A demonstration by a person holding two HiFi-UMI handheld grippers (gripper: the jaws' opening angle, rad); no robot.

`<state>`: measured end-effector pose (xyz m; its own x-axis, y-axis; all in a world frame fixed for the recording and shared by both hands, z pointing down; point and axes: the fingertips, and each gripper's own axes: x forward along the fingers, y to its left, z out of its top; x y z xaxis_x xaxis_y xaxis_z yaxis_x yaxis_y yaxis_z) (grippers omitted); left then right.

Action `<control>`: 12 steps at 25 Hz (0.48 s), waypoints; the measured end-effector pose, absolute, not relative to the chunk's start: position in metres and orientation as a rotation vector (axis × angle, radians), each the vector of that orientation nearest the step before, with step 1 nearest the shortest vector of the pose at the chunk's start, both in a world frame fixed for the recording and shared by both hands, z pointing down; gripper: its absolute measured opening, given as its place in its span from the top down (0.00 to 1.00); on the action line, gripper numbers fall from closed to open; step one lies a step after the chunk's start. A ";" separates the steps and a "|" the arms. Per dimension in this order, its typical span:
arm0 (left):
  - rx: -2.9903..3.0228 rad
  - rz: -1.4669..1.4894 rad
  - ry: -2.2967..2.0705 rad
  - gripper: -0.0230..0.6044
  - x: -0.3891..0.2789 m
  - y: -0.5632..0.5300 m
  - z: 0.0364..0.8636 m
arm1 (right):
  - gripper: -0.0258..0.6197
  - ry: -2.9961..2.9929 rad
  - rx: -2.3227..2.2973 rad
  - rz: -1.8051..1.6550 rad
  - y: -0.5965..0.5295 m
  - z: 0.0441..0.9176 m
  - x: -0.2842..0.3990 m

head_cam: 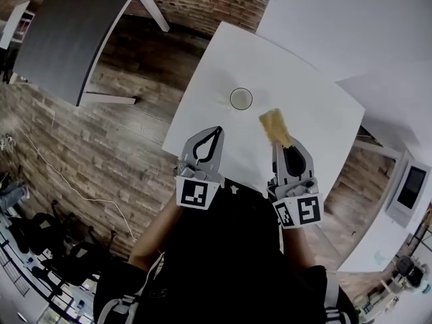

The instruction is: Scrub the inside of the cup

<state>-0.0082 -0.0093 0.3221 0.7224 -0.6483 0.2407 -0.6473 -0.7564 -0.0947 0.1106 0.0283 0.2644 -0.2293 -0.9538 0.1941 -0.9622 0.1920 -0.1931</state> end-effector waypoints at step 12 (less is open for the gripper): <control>-3.018 -0.650 0.959 0.94 0.009 -0.034 0.404 | 0.91 -2.313 1.905 0.529 -0.007 0.311 0.111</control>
